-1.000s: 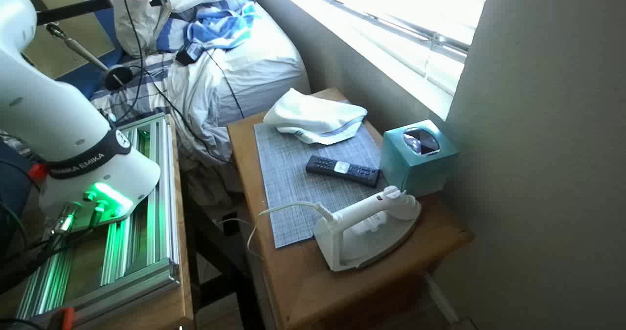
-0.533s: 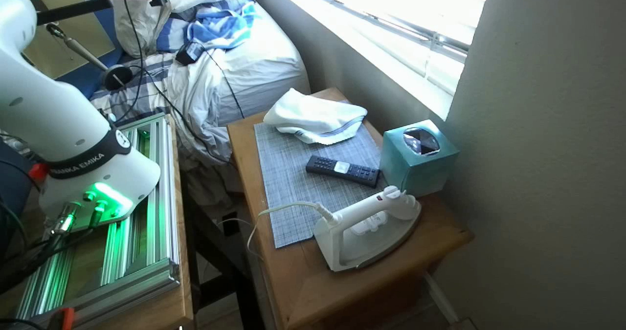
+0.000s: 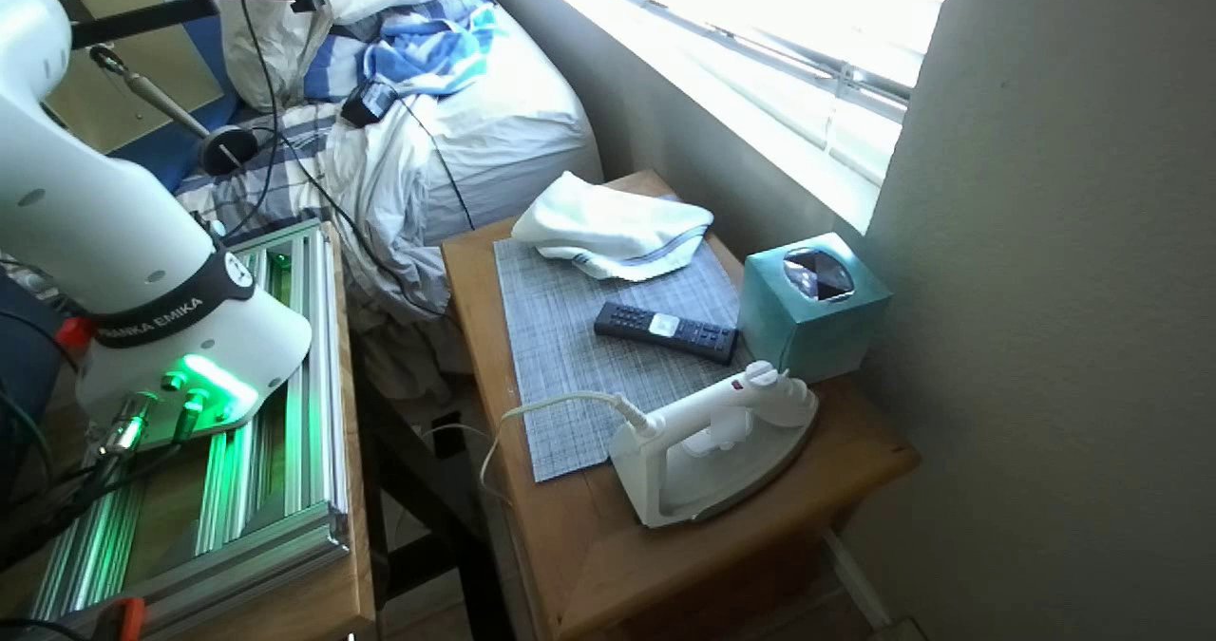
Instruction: Fold the kitchen towel
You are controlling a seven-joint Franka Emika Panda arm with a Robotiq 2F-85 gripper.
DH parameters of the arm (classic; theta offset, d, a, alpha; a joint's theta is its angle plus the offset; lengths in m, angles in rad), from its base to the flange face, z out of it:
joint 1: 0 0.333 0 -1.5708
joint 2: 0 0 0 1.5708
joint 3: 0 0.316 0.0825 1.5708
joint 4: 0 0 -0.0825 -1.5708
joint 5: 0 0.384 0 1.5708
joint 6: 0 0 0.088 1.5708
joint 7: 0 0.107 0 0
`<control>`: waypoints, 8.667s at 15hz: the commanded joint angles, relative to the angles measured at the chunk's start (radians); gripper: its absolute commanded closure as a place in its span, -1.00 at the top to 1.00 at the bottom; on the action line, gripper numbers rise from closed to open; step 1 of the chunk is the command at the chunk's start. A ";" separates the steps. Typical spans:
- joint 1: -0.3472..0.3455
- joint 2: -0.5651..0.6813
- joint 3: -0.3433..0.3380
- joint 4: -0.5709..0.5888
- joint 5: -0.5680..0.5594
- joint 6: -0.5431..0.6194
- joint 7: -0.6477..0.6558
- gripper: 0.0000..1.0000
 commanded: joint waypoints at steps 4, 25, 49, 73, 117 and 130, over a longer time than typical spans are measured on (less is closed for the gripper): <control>0.006 0.000 -0.005 0.002 -0.002 -0.002 0.002 1.00; 0.130 0.085 0.100 -0.367 0.260 0.294 0.058 1.00; 0.267 0.724 0.233 -0.431 0.403 1.262 0.029 1.00; 0.276 1.018 0.201 -0.239 0.366 1.404 0.172 -0.50; 0.218 0.389 0.156 -0.024 0.266 0.628 -0.389 -0.97; 0.167 0.681 0.047 -0.108 -0.073 0.586 -0.118 -0.97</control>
